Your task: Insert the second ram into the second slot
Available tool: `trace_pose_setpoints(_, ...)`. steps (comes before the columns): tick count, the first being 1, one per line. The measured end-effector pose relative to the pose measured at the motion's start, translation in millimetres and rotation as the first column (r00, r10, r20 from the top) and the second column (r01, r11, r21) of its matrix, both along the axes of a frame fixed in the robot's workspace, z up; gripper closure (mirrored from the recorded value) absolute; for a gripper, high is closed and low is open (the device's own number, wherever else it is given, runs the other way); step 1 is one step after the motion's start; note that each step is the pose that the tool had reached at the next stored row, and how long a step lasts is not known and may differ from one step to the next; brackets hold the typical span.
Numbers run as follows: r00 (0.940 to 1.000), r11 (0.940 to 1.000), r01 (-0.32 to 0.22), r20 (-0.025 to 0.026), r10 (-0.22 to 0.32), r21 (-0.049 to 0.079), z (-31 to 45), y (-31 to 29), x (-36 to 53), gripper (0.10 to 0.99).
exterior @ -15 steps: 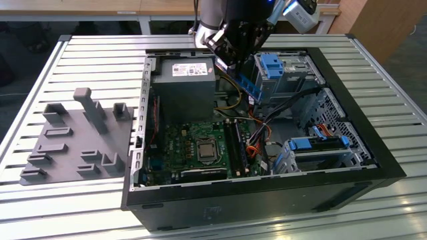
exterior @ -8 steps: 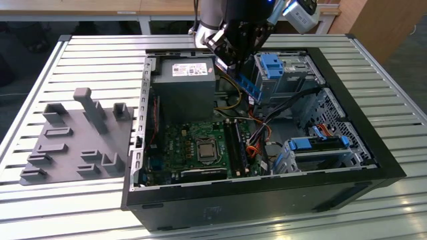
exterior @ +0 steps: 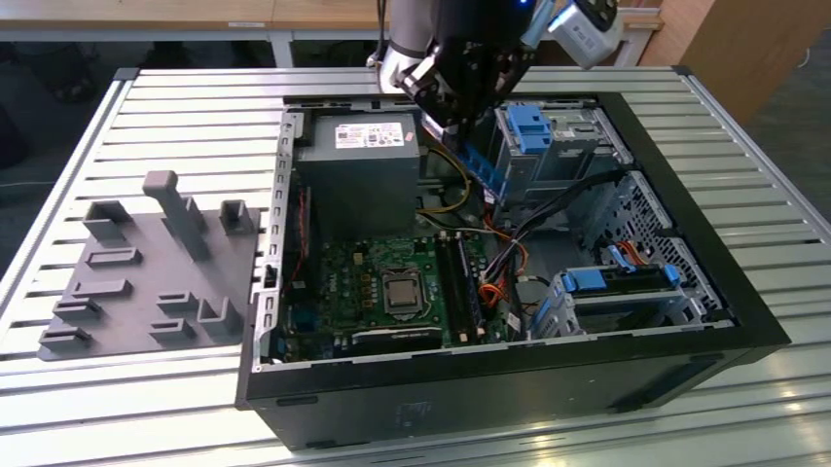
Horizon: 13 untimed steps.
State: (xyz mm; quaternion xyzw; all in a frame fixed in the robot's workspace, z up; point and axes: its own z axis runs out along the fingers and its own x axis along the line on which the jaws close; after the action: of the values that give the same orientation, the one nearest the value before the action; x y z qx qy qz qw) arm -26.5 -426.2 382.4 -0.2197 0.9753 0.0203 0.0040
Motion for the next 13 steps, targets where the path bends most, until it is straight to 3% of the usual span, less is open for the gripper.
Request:
trace_pose_setpoints(4, 0.9981, 0.9981, 0.062, 0.0000, -0.062, 0.000, -0.2, 0.0, 0.0, 0.945)
trace_pose_setpoints(8, 0.9911, 0.9911, 0.133, -0.0001, -0.133, 0.000, -0.6, 0.0, 0.0, 0.945)
trace_pose_setpoints(13, 0.9834, 0.9834, 0.181, -0.0001, -0.181, 0.000, -1.1, -0.2, 0.0, 0.945)
